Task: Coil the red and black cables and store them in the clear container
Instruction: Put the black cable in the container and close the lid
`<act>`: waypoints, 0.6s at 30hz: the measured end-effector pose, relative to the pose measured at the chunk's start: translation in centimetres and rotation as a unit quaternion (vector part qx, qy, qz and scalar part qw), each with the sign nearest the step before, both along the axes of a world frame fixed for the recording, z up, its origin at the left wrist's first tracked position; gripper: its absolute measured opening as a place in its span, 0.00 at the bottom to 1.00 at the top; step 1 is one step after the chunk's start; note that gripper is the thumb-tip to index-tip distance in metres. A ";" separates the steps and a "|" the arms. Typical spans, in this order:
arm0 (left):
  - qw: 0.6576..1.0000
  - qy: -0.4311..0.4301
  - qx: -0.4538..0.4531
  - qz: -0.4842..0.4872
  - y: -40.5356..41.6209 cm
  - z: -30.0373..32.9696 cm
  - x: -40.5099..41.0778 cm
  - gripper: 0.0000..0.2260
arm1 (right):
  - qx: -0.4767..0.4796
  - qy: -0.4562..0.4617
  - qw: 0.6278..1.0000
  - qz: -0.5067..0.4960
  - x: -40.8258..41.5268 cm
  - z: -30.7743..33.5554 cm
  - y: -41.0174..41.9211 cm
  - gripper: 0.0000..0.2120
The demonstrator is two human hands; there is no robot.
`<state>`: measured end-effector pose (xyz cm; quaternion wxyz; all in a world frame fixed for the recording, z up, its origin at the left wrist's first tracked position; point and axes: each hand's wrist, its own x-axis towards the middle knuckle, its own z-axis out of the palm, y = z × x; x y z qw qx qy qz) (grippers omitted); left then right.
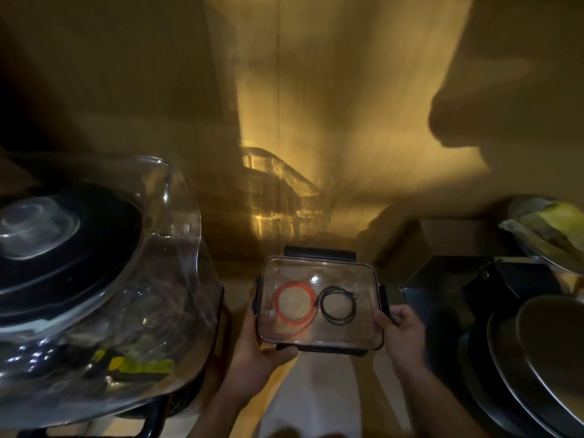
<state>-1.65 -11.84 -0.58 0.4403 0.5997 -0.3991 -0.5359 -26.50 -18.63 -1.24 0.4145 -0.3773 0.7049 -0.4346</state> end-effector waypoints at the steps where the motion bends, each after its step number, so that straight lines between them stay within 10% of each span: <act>1: 1.000 -0.005 -0.001 0.002 -0.1 0.2 -0.1 0.42 | 0.007 0.009 1.000 0.004 0.0 -0.2 -0.1 0.01; 18: 0.969 -0.243 0.042 0.027 0.0 -4.3 0.8 0.53 | 0.019 0.067 0.997 0.031 -0.8 -3.7 -1.7 0.12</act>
